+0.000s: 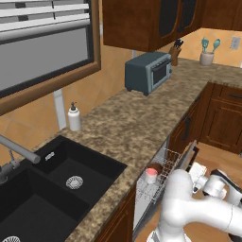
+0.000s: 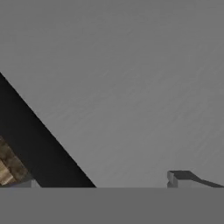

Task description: Pick up the cup and bowl from the counter, place them in the dishwasher, and close the dishwasher door.

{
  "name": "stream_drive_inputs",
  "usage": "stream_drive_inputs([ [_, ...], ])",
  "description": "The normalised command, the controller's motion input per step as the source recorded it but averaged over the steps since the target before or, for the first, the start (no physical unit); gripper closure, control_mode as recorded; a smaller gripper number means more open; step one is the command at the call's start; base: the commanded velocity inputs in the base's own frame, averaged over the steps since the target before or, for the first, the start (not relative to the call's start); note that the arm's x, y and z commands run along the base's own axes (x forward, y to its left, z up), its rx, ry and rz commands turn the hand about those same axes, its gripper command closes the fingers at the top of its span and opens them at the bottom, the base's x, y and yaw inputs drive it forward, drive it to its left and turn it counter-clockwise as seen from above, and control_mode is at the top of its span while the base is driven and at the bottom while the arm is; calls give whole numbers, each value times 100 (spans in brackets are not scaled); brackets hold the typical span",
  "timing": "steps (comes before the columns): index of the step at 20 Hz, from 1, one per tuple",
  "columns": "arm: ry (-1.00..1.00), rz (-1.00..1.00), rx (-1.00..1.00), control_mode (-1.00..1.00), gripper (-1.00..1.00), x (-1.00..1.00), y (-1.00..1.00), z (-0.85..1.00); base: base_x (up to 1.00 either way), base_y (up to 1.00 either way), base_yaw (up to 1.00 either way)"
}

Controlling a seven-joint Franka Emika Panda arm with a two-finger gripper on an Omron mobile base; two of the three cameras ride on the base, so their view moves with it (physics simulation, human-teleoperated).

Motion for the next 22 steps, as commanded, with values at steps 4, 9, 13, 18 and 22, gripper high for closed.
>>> stream_drive_inputs([
  [4, -5, 15, 38, -100, -100, 100, 100, -97, 0, 0, 0],
  [9, 0, 15, 27, -100, -100, 97, 87, -99, 0, 0, 0],
  [13, 0, 11, 26, -100, -100, 63, 60, -97, 0, 0, 0],
  [18, -5, 3, 39, -100, -100, 29, 51, -100, 0, 0, 0],
  [22, -27, -20, 64, -100, -100, 48, 73, -100, 0, 0, 0],
])
